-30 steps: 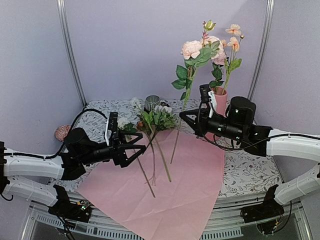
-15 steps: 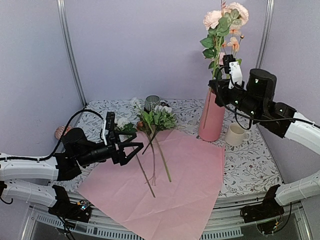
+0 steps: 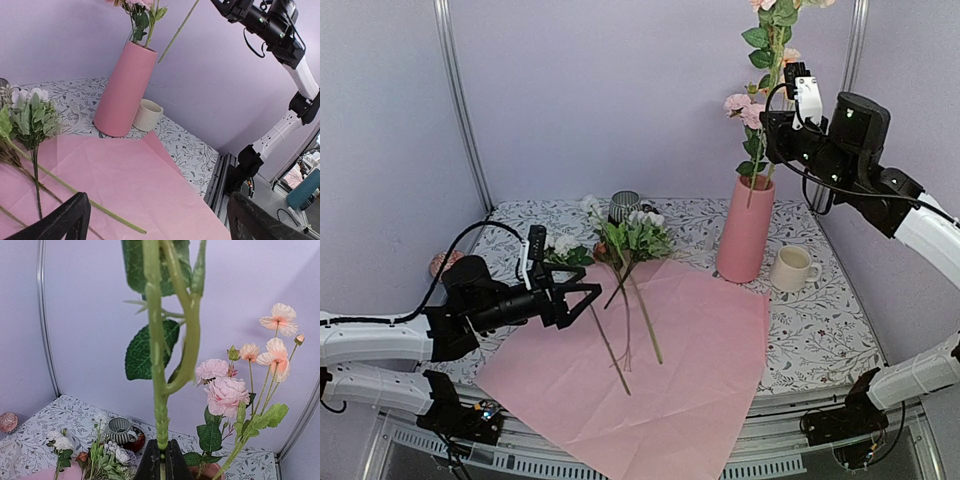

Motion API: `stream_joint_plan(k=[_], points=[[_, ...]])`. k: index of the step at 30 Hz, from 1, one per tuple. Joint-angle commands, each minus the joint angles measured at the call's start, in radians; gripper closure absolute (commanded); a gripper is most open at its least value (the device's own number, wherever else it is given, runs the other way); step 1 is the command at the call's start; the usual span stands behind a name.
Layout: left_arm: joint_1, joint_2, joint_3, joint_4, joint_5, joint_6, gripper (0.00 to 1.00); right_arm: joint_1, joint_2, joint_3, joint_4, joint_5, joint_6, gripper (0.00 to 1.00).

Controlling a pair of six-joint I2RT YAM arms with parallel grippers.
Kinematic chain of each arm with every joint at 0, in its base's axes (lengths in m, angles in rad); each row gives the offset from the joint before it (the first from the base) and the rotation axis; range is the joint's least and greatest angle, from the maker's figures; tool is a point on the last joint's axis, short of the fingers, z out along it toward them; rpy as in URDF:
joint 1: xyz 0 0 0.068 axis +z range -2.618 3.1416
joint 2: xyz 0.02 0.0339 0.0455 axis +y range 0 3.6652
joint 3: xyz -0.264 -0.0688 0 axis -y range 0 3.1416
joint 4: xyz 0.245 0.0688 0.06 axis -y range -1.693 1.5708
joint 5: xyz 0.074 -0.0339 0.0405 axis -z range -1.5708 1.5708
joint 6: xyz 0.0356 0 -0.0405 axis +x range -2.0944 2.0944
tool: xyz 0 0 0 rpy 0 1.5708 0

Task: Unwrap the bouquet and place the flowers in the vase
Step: Place the fake flower in the vase.

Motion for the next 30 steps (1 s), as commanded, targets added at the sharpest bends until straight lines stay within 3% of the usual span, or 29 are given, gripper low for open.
stream_joint_plan(k=[1, 18, 30], points=[[0.022, -0.009, -0.020, -0.023, 0.000, -0.009, 0.03, -0.012, 0.040, 0.082, 0.007, 0.004, -0.038, 0.98], [0.041, -0.009, -0.033, -0.026, -0.004, -0.028, 0.05, -0.052, 0.150, 0.233, 0.033, 0.095, -0.152, 0.98], [0.044, 0.001, -0.030, -0.028, 0.007, -0.041, 0.05, -0.165, 0.174, 0.071, 0.094, 0.016, -0.047, 0.98]])
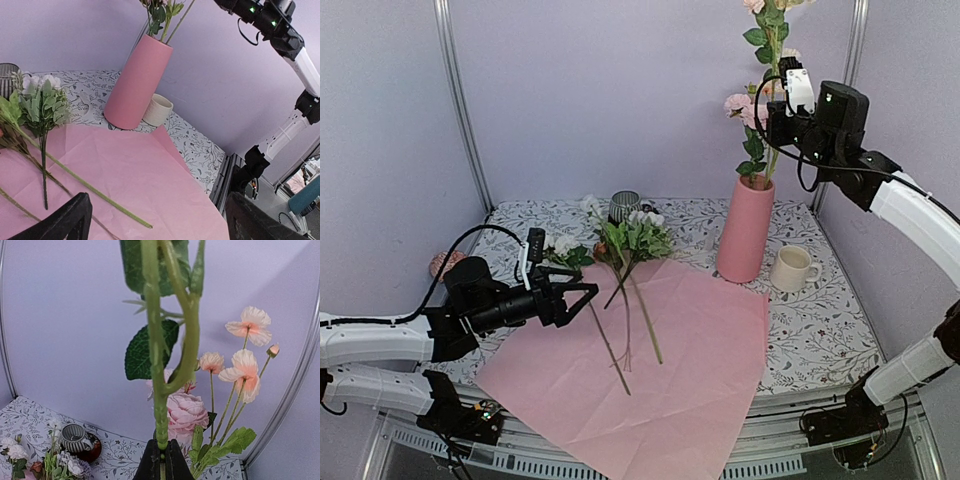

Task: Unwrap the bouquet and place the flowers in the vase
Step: Place the fake flower in the vase.

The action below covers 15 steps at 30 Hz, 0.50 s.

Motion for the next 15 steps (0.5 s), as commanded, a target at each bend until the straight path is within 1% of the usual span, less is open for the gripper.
stream_joint_plan(k=[1, 6, 11, 13, 15], points=[[0.008, 0.003, -0.011, 0.000, 0.005, -0.010, 0.05, -0.047, 0.002, -0.103, 0.066, -0.041, 0.082, 0.98], [0.009, 0.001, -0.012, -0.007, 0.006, -0.011, 0.05, -0.098, 0.000, -0.245, 0.115, -0.075, 0.170, 0.98], [0.008, 0.000, -0.008, -0.013, 0.005, -0.009, 0.05, -0.109, 0.015, -0.354, 0.141, -0.085, 0.252, 0.97], [0.008, 0.003, -0.008, -0.012, 0.005, -0.010, 0.05, -0.109, 0.023, -0.378, 0.139, -0.080, 0.272, 0.88], [0.008, 0.007, -0.005, -0.011, 0.007, -0.011, 0.05, -0.109, 0.025, -0.395, 0.134, -0.075, 0.288, 0.67]])
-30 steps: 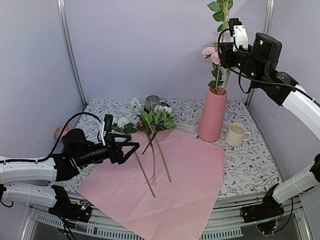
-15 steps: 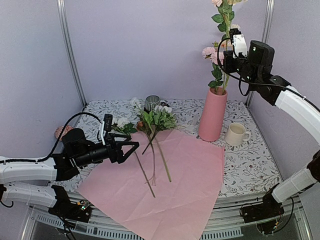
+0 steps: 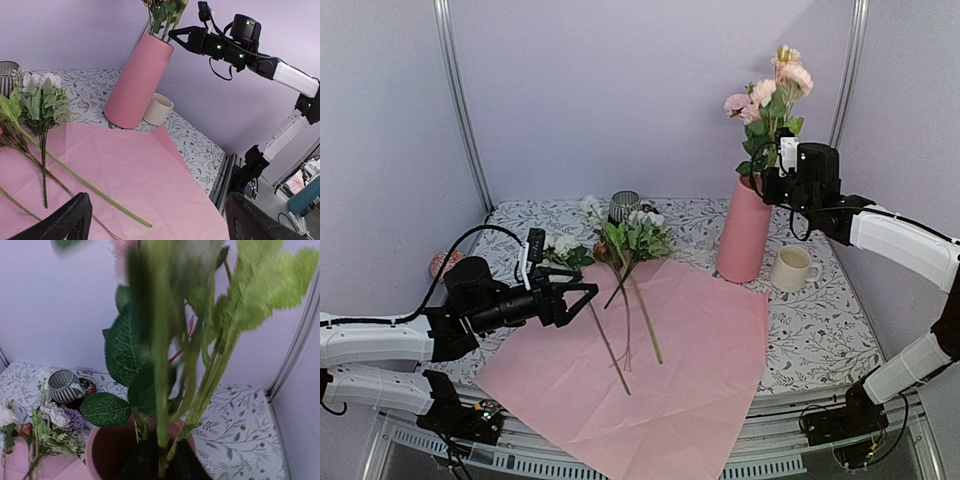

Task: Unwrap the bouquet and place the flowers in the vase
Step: Place the fake flower in the vase.

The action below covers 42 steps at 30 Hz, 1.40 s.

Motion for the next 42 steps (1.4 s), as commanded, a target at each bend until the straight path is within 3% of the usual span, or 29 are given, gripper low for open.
stream_joint_plan(k=[1, 3, 13, 23, 32, 42], points=[[0.006, 0.008, -0.004, -0.006, 0.005, -0.005, 0.05, -0.001, 0.009, -0.037, 0.037, -0.007, 0.073, 0.59], [0.005, 0.012, -0.002, -0.006, 0.010, -0.006, 0.05, -0.001, 0.000, -0.050, 0.029, -0.015, 0.076, 0.51], [0.007, 0.008, 0.019, -0.062, -0.022, 0.010, 0.02, -0.001, -0.111, -0.074, -0.125, -0.128, 0.097, 0.37], [0.009, -0.017, -0.015, -0.096, -0.122, -0.032, 0.02, 0.014, -0.256, -0.158, -0.269, -0.410, 0.151, 0.32], [0.016, 0.058, 0.004, -0.154, -0.163, -0.071, 0.02, 0.208, -0.223, -0.282, -0.086, -0.502, 0.138, 0.31], [0.021, 0.082, 0.023, -0.255, -0.179, -0.093, 0.02, 0.252, -0.062, -0.279, 0.105, -0.589, 0.100, 0.30]])
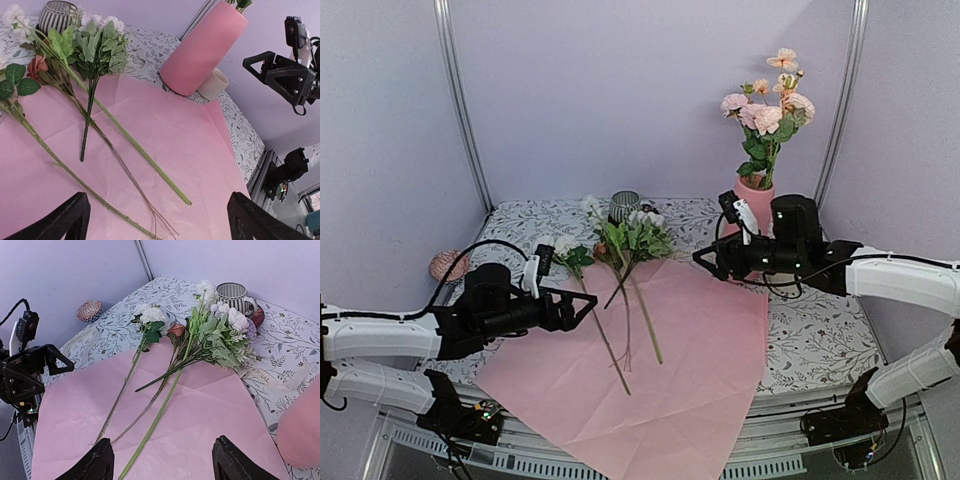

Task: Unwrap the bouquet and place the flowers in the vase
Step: Place the fake flower in the vase, then pick up the fake flower from the flattened wrapping paper.

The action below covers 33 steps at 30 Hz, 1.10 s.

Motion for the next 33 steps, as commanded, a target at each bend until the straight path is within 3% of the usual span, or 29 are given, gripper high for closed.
stream_joint_plan(k=[1, 8, 15, 25, 33], points=[[0.013, 0.019, 0.026, -0.080, -0.021, -0.021, 0.02, 0.007, 0.080, 0.033, 0.116, -0.028, -0.028, 0.30], [0.017, 0.052, 0.042, -0.137, -0.040, -0.108, 0.02, 0.009, 0.203, 0.079, 0.234, -0.040, 0.018, 0.29], [0.026, 0.065, 0.038, -0.116, -0.028, -0.135, 0.02, 0.011, 0.270, -0.083, 0.535, 0.024, 0.073, 0.25], [0.028, 0.098, 0.011, -0.087, -0.106, -0.157, 0.03, 0.019, 0.316, -0.152, 0.617, 0.038, 0.080, 0.24], [0.029, 0.235, 0.025, -0.004, 0.015, -0.163, 0.11, 0.029, 0.331, -0.150, 0.628, 0.026, 0.067, 0.24]])
